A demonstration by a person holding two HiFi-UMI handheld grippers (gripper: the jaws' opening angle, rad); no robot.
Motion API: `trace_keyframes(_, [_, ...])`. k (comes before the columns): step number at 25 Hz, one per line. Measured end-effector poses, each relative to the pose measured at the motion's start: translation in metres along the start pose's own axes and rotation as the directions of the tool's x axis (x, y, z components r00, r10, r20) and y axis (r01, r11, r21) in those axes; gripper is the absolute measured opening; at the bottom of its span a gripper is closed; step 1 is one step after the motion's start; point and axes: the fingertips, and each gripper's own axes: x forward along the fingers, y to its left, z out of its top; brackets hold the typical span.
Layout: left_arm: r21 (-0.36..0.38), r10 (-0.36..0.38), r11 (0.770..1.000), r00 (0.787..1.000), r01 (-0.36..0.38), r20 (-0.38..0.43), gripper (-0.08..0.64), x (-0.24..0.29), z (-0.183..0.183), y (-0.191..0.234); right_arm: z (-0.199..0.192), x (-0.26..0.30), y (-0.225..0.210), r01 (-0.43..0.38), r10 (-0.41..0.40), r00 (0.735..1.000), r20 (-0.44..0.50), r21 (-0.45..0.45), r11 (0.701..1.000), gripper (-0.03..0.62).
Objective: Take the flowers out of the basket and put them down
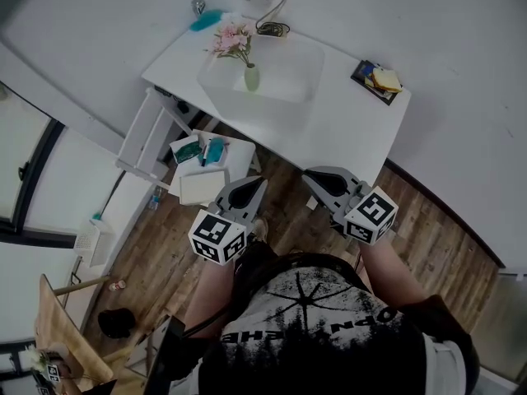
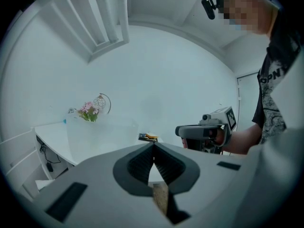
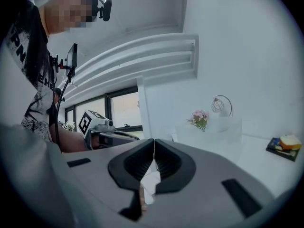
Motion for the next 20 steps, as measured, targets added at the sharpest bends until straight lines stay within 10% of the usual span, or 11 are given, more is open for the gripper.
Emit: trace_keyframes(20, [0.044,-0.111,0.993,0.994,0.11,0.016,0.012,0.066,0.06,0.147,0.033,0.121,-0.097,0.128,-0.127,0.992,0.027,-0.038,0.991,0.017])
